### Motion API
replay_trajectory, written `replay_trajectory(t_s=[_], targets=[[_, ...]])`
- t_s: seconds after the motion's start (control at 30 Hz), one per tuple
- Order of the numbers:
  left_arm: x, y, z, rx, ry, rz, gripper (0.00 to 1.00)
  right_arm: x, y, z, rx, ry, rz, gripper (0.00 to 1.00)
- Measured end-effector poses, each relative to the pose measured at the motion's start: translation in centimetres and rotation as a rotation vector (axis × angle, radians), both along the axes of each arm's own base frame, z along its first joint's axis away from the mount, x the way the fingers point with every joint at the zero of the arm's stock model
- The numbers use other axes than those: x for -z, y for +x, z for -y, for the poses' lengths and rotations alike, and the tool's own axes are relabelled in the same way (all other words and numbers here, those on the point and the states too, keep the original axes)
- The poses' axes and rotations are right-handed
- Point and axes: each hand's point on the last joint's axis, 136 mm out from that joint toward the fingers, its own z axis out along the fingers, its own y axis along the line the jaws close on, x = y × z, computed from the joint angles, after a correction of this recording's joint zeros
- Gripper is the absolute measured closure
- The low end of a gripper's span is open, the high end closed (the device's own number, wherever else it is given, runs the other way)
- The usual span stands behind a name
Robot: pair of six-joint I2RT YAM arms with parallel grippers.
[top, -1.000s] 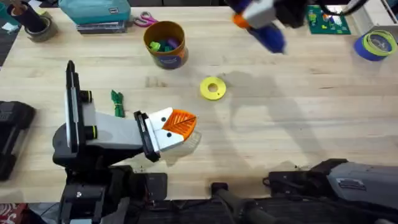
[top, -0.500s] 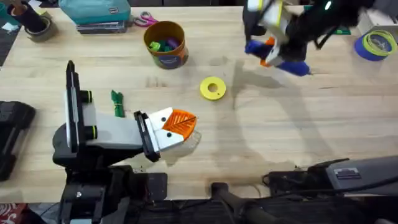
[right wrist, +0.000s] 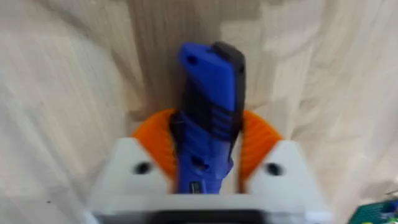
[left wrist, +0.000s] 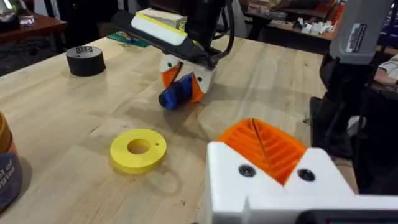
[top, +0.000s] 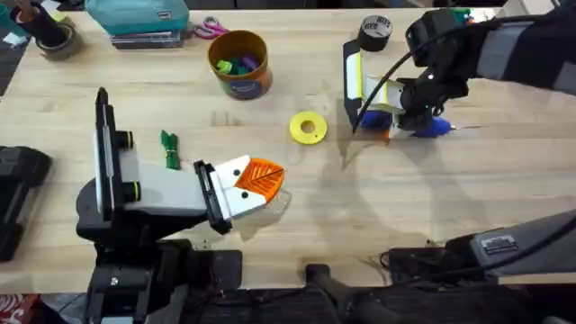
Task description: Pick up the gripper from the table and insert it into the empty holder that is missing its gripper. Then pick up a screw, insert it into the mounting hole, and use the screwdriver to tighten it. Finally, clean up the table by picking up the vegetable and placing it into the bucket.
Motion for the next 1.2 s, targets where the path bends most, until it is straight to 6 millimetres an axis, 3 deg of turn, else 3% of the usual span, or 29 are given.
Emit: replay_trajectory(t_s=[0.13, 0.2, 0.23, 0.4, 0.43, 0.47, 0.6, 0.73, 0.9, 1.03, 1.2], targets=[[0.0, 0.0, 0.0, 0.0, 0.0, 0.0, 0.997, -0.3, 0.5, 0.0, -0.003, -0.004, 0.026, 0.105], [0.0, 0.0, 0.0, 0.0, 0.0, 0.0, 0.997, -1.4, 0.6, -0.3, 0.007, -0.003, 0.058, 0.006], [0.0, 0.0, 0.0, 0.0, 0.0, -0.001, 0.984, -2.0, 0.7, -0.7, 0.014, 0.005, 0.079, 0.006], [0.0, 0.0, 0.0, -0.001, 0.001, 0.004, 0.206, -7.4, 0.7, -3.0, 0.062, 0.081, 0.244, 0.006], [0.0, 0.0, 0.0, -0.001, 0.001, 0.002, 0.074, -8.7, 0.6, -3.3, 0.082, 0.105, 0.282, 0.006], [0.0, 0.0, 0.0, -0.001, 0.001, 0.002, 0.03, -10.1, 0.6, -3.5, 0.11, 0.132, 0.323, 0.006], [0.0, 0.1, 0.0, -0.005, 0.002, 0.005, 0.015, -15.3, 1.2, -3.8, 0.282, 0.28, 0.497, 0.006], [-0.7, 1.4, -0.6, -0.083, -0.005, 0.036, 0.016, -20.3, 1.4, -3.9, 0.478, 0.476, 0.636, 0.006], [-2.9, 3.3, -2.0, -0.228, -0.022, 0.075, 0.016, -25.1, -1.2, -3.4, 0.739, 0.745, 0.693, 0.006], [-5.6, 4.6, -3.6, -0.364, 0.001, 0.015, 0.017, -26.9, -4.0, -2.6, 0.863, 0.868, 0.685, 0.006], [-8.8, 6.1, -5.9, -0.517, 0.092, -0.112, 0.017, -26.7, -7.0, -1.8, 0.937, 0.894, 0.644, 0.006]])
